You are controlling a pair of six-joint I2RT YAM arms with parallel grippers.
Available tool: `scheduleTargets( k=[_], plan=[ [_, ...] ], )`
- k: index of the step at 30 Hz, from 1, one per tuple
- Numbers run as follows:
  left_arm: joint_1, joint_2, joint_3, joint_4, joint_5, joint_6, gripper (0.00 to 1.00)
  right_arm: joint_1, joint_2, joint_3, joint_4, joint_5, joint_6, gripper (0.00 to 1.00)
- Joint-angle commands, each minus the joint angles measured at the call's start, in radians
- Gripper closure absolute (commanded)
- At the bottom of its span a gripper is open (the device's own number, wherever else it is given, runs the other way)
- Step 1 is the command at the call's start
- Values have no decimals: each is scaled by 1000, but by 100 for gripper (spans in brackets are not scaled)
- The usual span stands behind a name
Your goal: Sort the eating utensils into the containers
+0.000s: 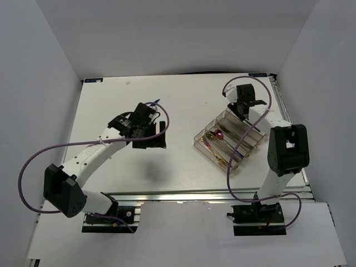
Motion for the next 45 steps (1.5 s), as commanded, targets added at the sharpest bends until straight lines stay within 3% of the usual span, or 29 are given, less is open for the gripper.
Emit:
scheduleTargets(
  k=[1,2,3,8,12,13,16,20,27,45],
  plan=[
    [29,-14,68,-10,-92,22,2,3,-96,87,-18,-24,72,51],
    [41,-7,79,-15,-109,28,2,8,-108,145,-36,-26,99,51],
    [55,2,103,-18,-144,45,2,16,-123,180,-60,-32,160,12],
    [209,119,123,107,-113,185,2,135,-253,319,-183,-59,420,11],
    [259,277,177,148,-162,308,2,237,-440,212,-101,-180,697,11],
    [278,313,211,155,-116,315,5,255,-541,128,-70,-249,832,11],
    [284,410,232,201,-108,352,11,290,-722,-56,71,-355,998,11],
    [298,507,263,236,-59,366,23,300,-758,-34,-106,-405,1000,11],
    [301,611,274,269,-57,352,27,298,-850,-25,-257,-420,914,11],
    [302,595,344,194,-94,343,28,300,-769,13,-243,-486,900,11]
  ],
)
